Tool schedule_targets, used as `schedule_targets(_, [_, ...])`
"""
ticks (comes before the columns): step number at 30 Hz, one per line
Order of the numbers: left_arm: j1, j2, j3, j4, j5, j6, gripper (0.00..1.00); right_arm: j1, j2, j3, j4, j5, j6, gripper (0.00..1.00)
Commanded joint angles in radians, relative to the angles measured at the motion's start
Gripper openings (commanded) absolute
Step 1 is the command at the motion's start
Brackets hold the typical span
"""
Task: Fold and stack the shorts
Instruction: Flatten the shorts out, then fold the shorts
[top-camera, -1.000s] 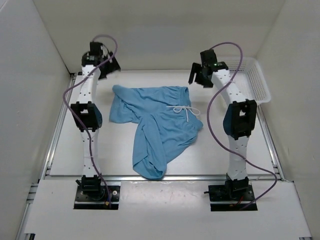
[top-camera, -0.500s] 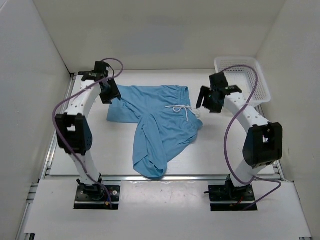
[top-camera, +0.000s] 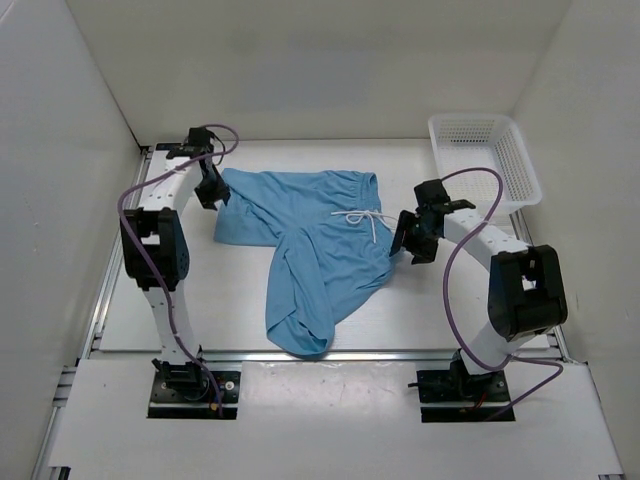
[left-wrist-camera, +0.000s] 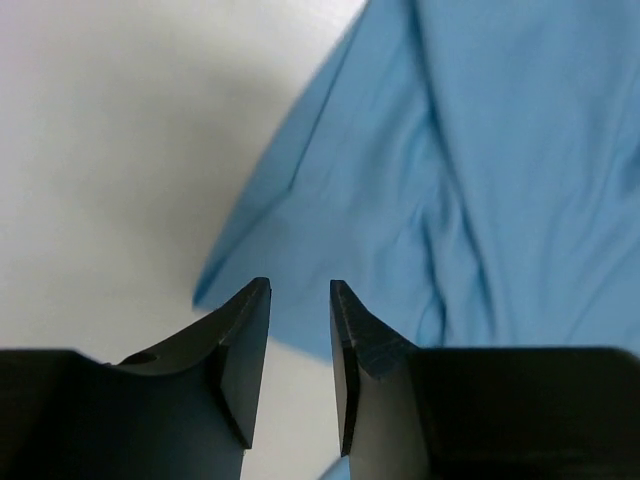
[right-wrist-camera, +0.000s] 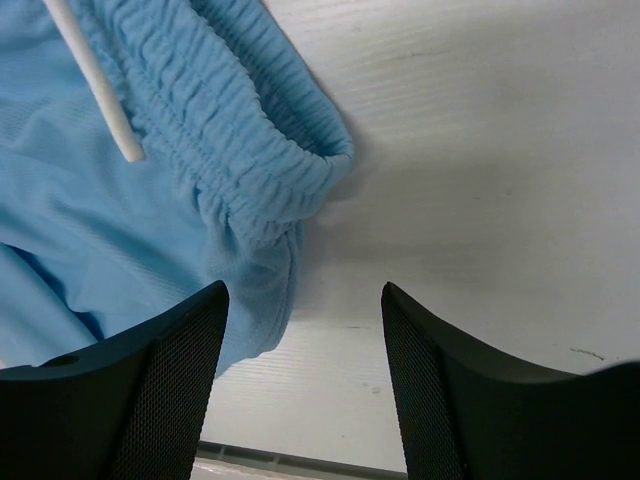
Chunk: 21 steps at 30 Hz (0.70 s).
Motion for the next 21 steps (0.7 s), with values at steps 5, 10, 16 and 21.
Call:
schedule_targets(5, [0.008,0.23,0.303,-0.057,0.077,0.038,0.53,0.012,0.029,0.08,0.019,-0.015,0.001,0.68])
schedule_targets(10, [-0.043,0.308,0.372,-0.082,0.077,0.038,0.6,0.012,0.051,0.092,0.01,-0.006,-0.008,0.68])
schedule_targets(16, [-0.043,0.351,0.383,-0.092,0.077,0.038,0.54,0.012,0.083,0.124,0.001,-0.006,-0.008,0.69])
schedule_targets(21, [-0.043,0.351,0.374,-0.092,0.077,0.047,0.17,0.012,0.131,0.155,0.001,-0.015,-0.008,0.69])
